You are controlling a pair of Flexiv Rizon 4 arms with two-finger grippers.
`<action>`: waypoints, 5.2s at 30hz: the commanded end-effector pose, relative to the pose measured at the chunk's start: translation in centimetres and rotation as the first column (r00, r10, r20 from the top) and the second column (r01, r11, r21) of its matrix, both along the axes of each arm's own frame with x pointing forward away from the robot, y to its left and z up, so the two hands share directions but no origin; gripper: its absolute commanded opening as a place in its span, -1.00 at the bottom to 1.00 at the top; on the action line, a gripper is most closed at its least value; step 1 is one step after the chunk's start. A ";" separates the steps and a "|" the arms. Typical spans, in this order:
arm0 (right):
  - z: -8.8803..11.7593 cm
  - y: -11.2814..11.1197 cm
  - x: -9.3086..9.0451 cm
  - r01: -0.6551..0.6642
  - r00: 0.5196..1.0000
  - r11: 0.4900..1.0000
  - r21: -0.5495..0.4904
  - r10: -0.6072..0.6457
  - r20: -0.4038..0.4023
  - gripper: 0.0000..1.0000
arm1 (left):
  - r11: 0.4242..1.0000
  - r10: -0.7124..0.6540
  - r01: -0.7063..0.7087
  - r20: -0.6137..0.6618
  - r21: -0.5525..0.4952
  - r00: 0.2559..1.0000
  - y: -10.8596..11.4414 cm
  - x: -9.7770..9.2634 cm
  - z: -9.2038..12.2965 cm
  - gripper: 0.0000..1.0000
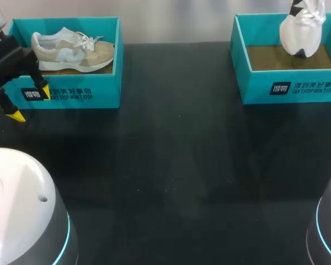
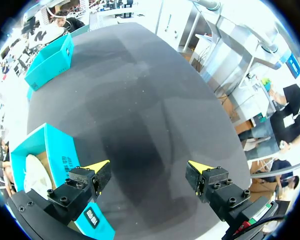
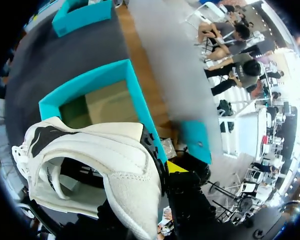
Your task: Take the shoe out of the shoebox, open the shoe tongue, remove and reinsert the insole, then place the shoe into the shoebox
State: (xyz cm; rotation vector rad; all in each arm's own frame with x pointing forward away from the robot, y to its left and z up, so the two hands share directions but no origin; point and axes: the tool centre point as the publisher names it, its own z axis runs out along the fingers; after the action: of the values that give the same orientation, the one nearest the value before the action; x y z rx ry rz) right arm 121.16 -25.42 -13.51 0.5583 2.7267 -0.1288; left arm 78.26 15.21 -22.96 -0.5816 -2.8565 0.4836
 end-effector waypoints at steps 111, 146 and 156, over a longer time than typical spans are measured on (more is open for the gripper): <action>-10.9 -9.7 -11.3 0.916 0.375 0.363 0.172 -0.926 -0.040 -1.00 | 1.000 -0.001 0.001 0.002 0.002 1.000 0.1 -0.1 0.1 1.00; -15.5 -10.6 -15.3 0.939 0.324 0.304 0.159 -0.939 -0.119 -1.00 | 1.000 -0.001 0.001 0.002 0.002 1.000 0.1 -0.1 0.1 1.00; -17.1 -10.8 -16.3 0.930 0.349 0.327 0.169 -0.929 -0.122 -1.00 | 1.000 -0.001 0.001 0.002 0.002 1.000 0.1 -0.1 0.1 1.00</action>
State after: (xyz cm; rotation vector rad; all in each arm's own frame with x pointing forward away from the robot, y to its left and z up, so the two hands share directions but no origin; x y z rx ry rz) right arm 105.55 -36.08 -30.39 2.1656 2.0090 -0.1315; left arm 78.26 15.21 -22.97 -0.5817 -2.8566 0.4837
